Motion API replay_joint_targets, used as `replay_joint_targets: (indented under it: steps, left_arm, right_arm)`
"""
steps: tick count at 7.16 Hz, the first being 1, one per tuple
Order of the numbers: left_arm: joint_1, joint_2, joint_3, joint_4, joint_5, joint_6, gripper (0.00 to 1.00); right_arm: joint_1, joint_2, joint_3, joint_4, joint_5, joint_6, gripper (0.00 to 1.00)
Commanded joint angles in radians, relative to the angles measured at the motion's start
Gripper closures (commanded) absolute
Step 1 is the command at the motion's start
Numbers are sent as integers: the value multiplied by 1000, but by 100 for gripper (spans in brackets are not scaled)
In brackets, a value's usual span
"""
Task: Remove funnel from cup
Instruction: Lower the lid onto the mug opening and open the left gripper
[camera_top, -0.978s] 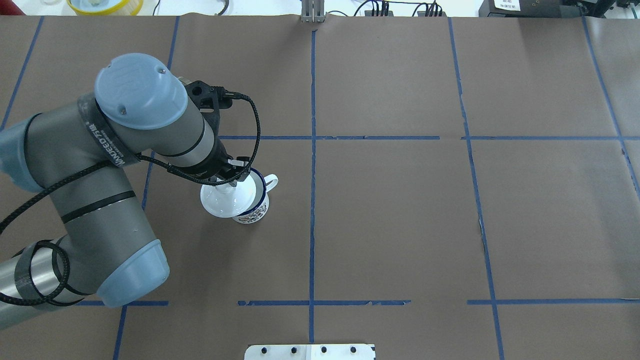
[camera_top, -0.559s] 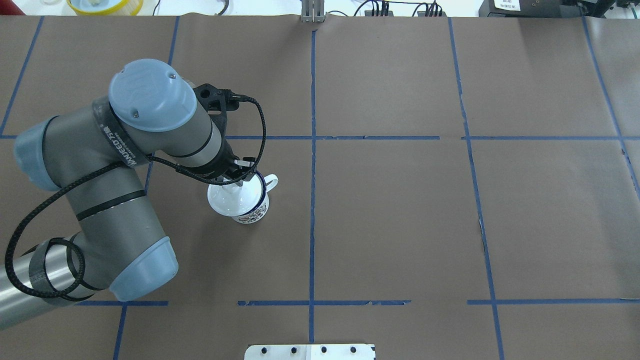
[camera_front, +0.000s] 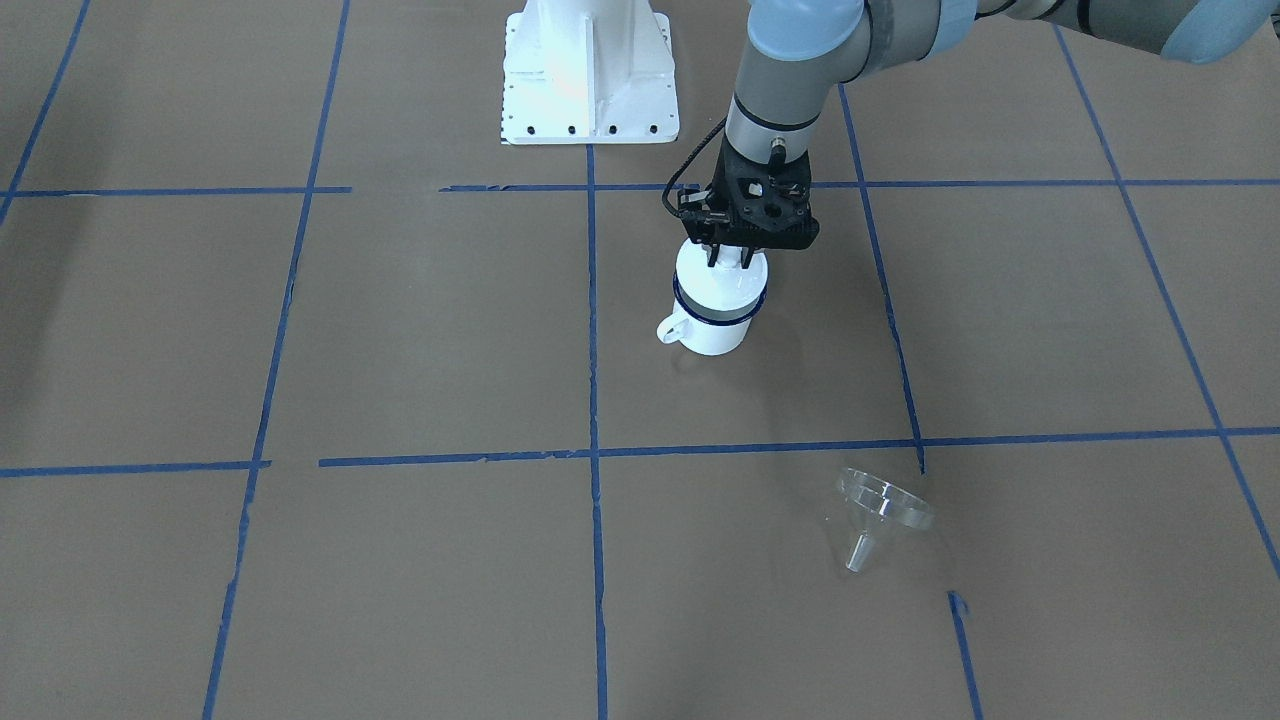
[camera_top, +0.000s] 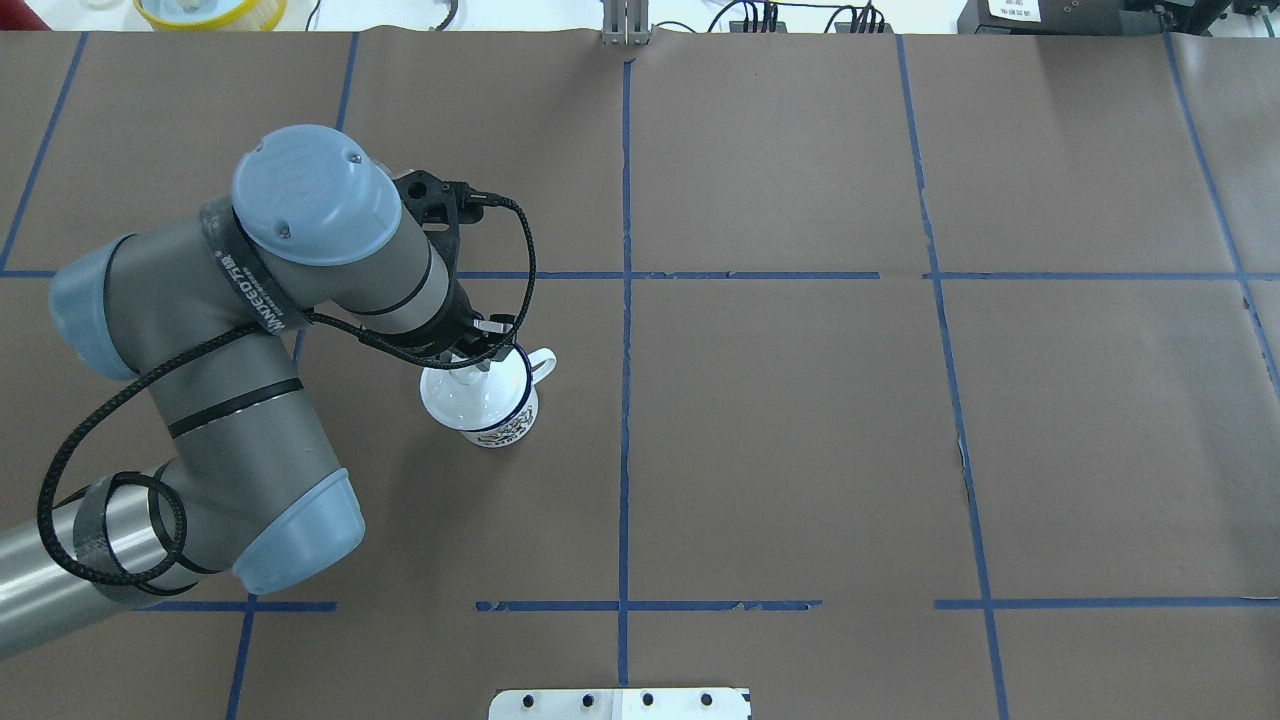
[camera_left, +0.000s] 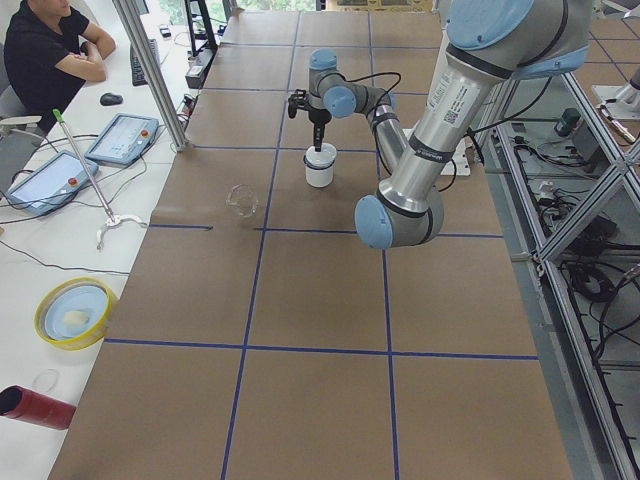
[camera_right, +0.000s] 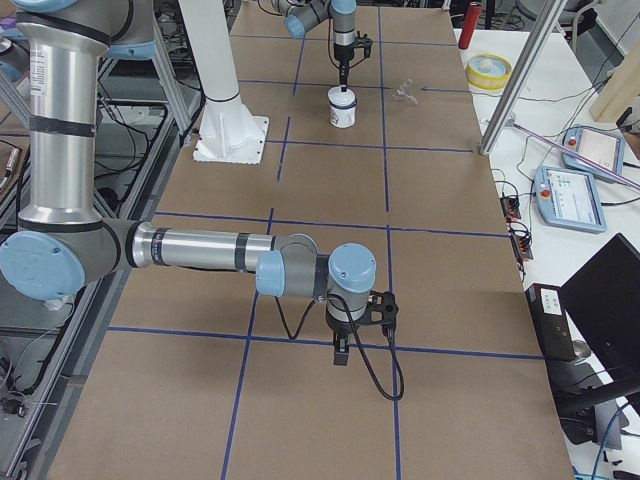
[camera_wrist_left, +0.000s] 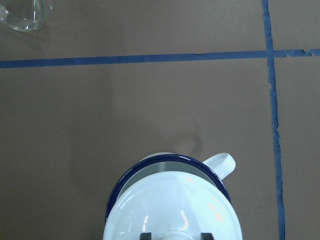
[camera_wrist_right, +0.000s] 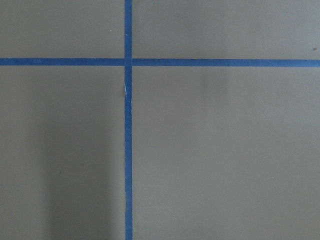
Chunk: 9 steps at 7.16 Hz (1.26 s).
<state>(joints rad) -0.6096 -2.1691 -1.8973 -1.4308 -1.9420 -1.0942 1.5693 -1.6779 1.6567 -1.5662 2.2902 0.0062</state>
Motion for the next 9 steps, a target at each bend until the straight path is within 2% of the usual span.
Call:
replay_joint_targets:
  steps: [1,6,7,9]
  left_arm:
    - [1,-1,10,-7,0,4,100]
    - [1,-1,20,-31,0,-6,100]
    - [-1,0,35,-46,-2,-4,1]
    - [-1,5,29,-53,0,-6,0]
  right_arm:
    - [0,0,0,0,0,0,0]
    - [0,1,0,0,0,0,0]
    - [0,0,0,0,0,0,0]
    - [0,0,0,0,0,0,0]
